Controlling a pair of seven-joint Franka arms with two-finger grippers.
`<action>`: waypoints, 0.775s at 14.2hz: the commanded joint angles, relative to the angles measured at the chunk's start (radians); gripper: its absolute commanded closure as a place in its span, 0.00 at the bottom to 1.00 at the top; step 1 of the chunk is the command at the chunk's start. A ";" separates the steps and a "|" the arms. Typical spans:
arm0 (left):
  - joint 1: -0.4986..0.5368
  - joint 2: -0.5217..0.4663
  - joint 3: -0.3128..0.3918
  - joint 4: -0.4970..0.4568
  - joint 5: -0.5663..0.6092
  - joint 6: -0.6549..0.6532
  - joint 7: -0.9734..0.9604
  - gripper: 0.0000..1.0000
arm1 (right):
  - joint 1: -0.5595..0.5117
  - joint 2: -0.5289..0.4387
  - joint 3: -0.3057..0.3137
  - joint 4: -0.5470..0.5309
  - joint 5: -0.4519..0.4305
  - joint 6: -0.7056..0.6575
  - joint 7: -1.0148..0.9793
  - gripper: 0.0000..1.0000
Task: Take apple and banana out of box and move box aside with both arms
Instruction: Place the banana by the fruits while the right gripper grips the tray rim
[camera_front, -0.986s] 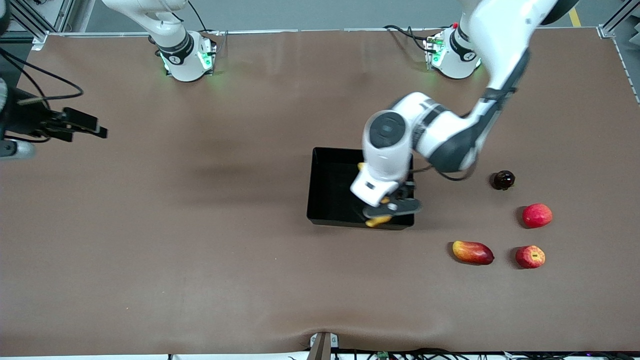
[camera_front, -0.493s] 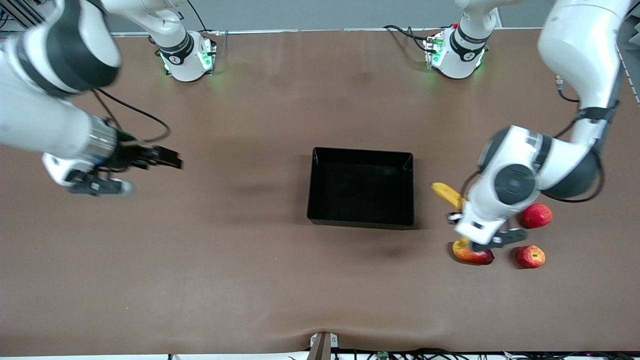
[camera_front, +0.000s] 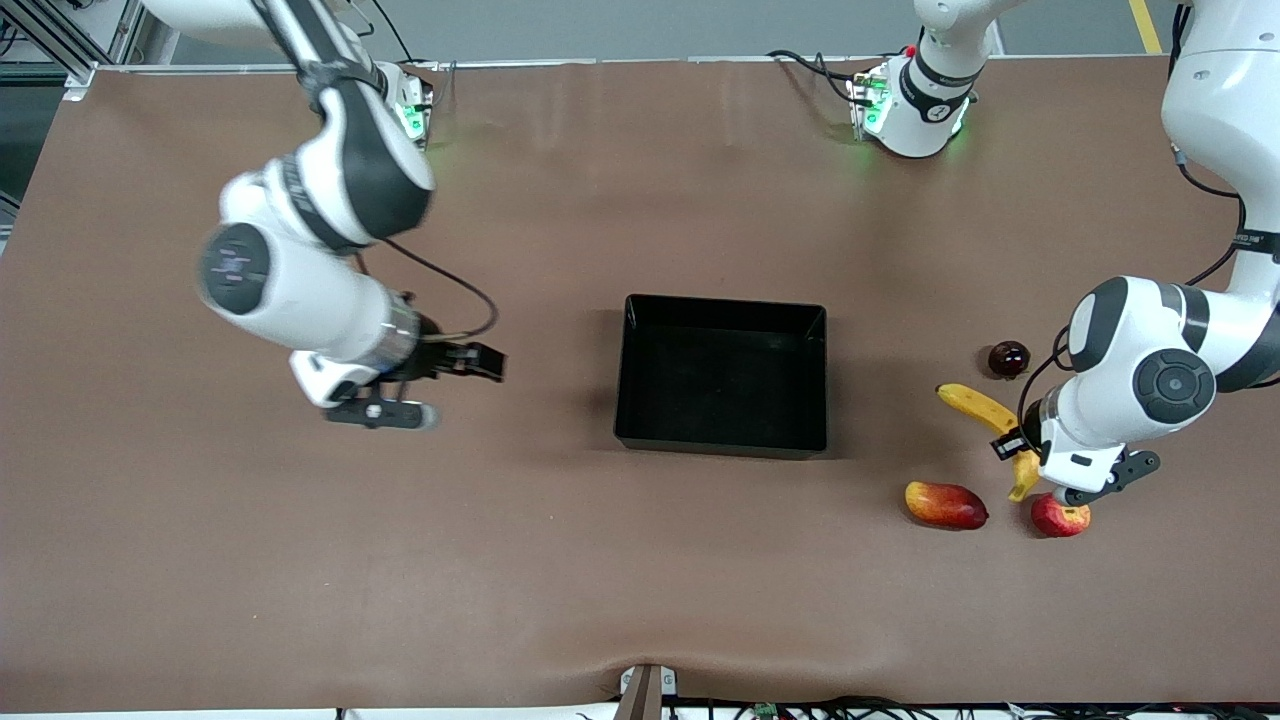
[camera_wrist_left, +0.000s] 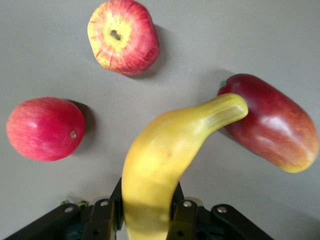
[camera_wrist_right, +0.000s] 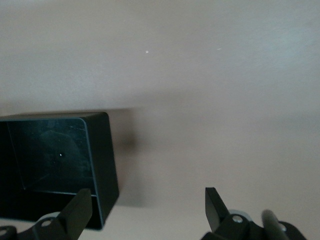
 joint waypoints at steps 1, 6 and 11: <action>0.033 0.015 -0.009 -0.027 0.013 0.068 -0.005 1.00 | 0.084 0.076 -0.012 0.024 0.014 0.091 0.099 0.00; 0.064 0.084 -0.002 -0.021 0.031 0.129 -0.007 1.00 | 0.210 0.224 -0.013 0.027 0.004 0.298 0.155 0.00; 0.058 0.116 0.019 -0.002 0.057 0.131 -0.003 0.61 | 0.267 0.317 -0.015 0.025 -0.005 0.405 0.199 0.15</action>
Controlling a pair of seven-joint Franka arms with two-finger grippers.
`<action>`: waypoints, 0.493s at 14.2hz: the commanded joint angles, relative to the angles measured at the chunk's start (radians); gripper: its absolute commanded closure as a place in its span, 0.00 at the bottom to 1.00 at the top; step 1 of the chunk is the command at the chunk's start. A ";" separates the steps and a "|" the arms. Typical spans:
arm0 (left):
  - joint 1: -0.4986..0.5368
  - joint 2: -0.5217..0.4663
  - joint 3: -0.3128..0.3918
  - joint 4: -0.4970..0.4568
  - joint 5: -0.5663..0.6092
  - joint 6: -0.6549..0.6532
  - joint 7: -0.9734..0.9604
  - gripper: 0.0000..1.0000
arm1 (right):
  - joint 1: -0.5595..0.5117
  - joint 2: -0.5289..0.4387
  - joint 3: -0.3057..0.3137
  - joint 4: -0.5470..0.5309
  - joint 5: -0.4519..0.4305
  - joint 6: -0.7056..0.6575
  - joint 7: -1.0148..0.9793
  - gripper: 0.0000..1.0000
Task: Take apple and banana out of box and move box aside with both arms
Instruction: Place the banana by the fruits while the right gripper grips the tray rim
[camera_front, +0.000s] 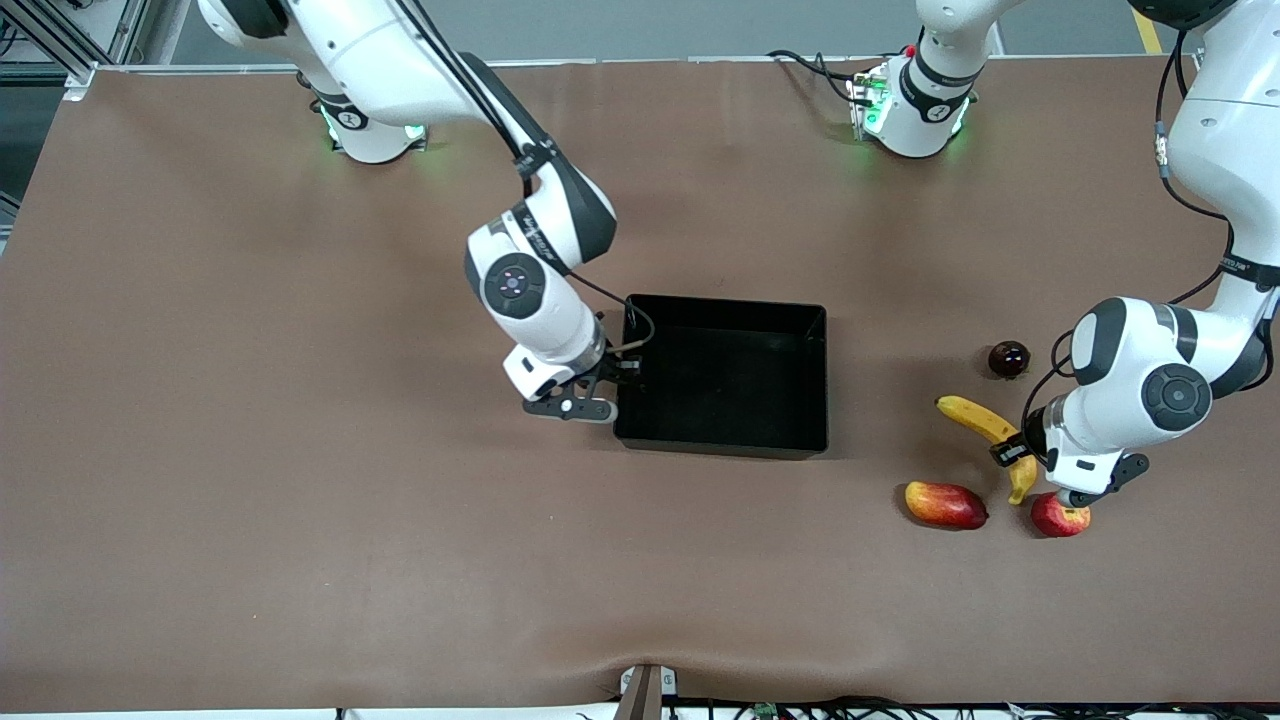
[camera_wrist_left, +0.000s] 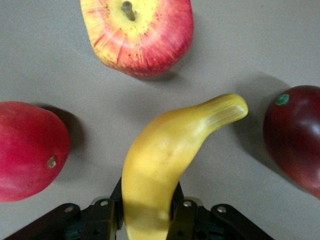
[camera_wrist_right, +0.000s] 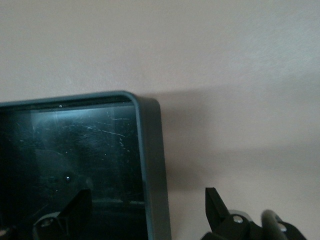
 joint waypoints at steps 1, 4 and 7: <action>-0.001 0.014 0.001 0.015 0.063 0.009 -0.005 0.20 | 0.019 0.047 -0.013 0.024 -0.006 0.017 0.015 0.30; -0.001 0.005 0.001 0.020 0.084 0.003 -0.006 0.00 | 0.019 0.061 -0.012 0.024 -0.023 0.057 0.016 1.00; -0.021 -0.047 -0.019 0.043 0.084 -0.058 -0.005 0.00 | 0.011 0.053 -0.012 0.026 -0.021 0.046 0.013 1.00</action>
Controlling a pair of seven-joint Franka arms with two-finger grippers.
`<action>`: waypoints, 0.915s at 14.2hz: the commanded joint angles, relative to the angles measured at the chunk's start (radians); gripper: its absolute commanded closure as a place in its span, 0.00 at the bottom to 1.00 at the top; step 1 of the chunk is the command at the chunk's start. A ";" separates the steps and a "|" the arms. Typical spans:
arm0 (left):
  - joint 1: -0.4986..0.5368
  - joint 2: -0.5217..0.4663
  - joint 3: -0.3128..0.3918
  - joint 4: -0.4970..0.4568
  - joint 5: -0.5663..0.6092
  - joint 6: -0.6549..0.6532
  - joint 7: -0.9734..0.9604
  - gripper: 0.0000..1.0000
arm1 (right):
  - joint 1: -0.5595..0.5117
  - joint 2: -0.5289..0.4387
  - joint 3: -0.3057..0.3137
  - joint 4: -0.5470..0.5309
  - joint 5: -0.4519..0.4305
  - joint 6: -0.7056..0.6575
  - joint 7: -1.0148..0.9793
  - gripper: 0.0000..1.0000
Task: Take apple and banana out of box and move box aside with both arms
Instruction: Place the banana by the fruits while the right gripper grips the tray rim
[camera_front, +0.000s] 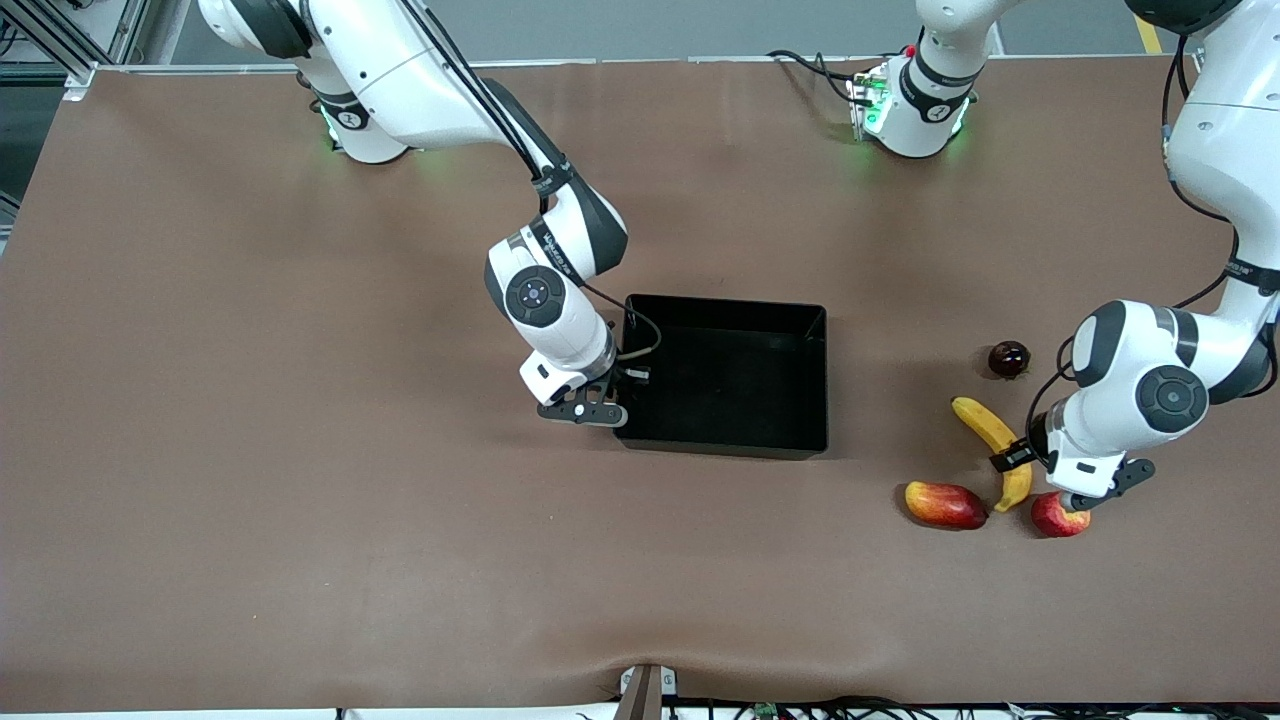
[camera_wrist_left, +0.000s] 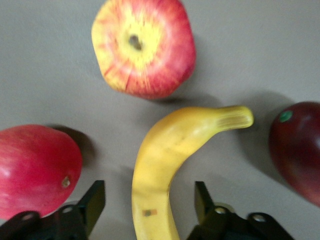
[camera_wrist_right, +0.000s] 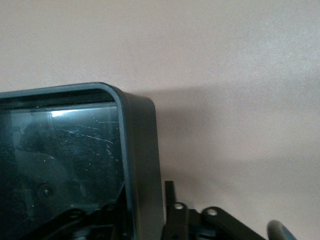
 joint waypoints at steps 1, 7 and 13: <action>-0.033 -0.061 -0.029 0.037 0.020 -0.099 -0.005 0.00 | -0.008 -0.006 -0.008 0.023 -0.013 -0.015 0.012 1.00; -0.046 -0.154 -0.142 0.197 0.007 -0.374 0.001 0.00 | -0.111 -0.087 -0.008 0.088 -0.005 -0.270 0.004 1.00; -0.041 -0.337 -0.184 0.199 -0.086 -0.492 0.097 0.00 | -0.238 -0.246 -0.028 0.048 -0.058 -0.466 -0.140 1.00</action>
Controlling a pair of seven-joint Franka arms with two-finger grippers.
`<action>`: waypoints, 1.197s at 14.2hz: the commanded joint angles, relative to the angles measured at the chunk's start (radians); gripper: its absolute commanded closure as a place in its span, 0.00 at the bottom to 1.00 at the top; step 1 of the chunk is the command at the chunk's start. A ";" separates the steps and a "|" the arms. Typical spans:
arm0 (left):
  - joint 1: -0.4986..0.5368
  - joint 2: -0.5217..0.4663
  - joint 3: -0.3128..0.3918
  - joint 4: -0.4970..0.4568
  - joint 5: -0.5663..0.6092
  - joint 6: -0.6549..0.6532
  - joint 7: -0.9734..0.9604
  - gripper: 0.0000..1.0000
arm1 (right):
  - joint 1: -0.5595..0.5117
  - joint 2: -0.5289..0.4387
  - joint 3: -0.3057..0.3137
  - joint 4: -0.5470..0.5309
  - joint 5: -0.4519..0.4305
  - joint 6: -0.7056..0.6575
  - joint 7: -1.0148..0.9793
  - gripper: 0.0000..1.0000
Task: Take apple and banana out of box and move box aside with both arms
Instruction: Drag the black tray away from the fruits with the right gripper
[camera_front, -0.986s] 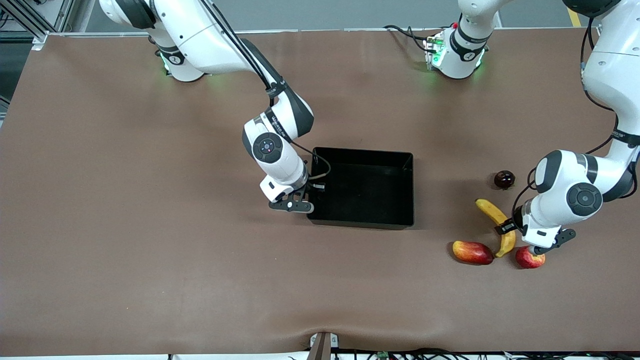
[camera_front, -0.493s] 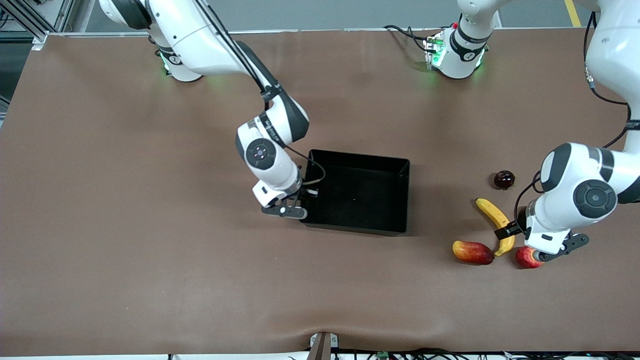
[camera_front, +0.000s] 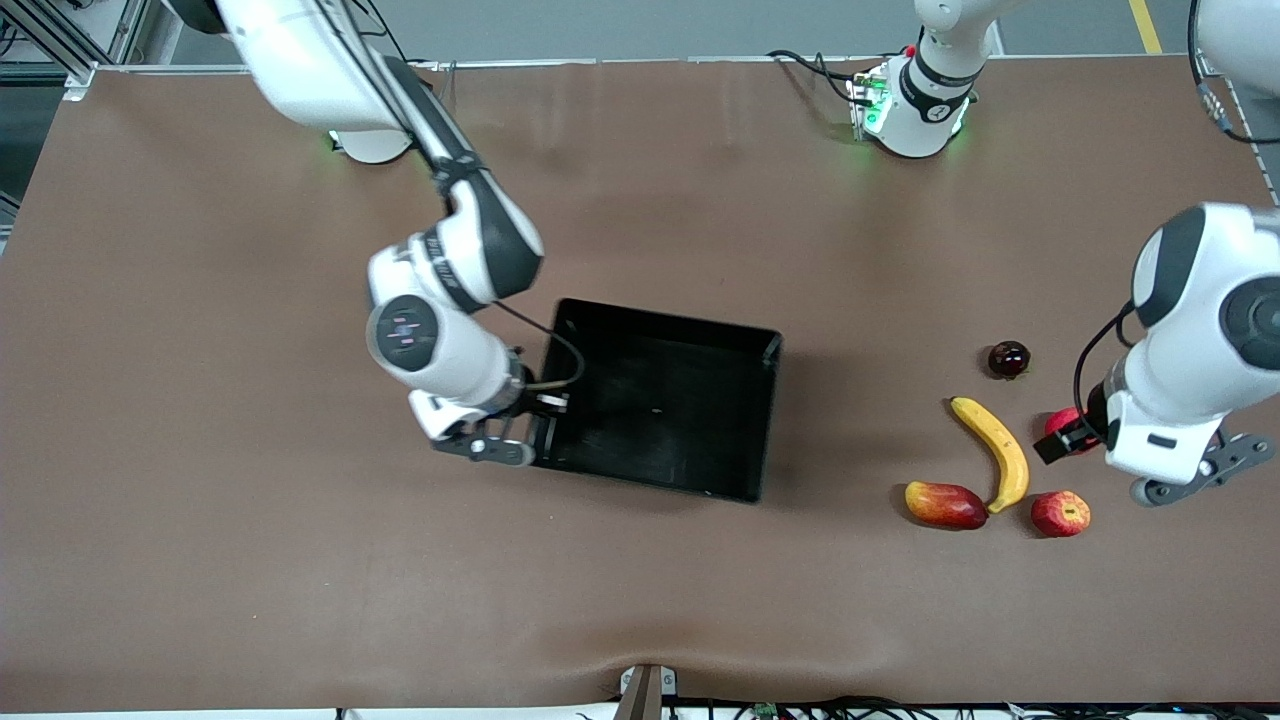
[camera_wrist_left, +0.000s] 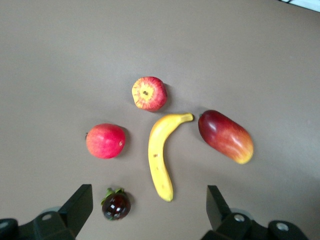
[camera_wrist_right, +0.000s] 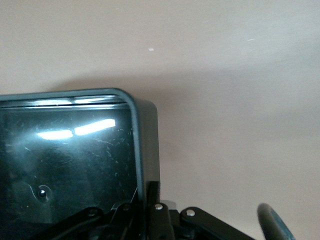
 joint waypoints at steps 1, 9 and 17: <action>0.009 -0.100 -0.018 -0.015 -0.067 -0.070 0.093 0.00 | -0.038 -0.145 -0.018 -0.101 -0.127 -0.032 -0.029 1.00; 0.015 -0.269 -0.013 -0.007 -0.236 -0.145 0.384 0.00 | -0.316 -0.360 -0.026 -0.343 -0.168 -0.010 -0.321 1.00; -0.227 -0.399 0.337 -0.004 -0.427 -0.203 0.552 0.00 | -0.655 -0.345 -0.024 -0.493 -0.162 0.114 -0.726 1.00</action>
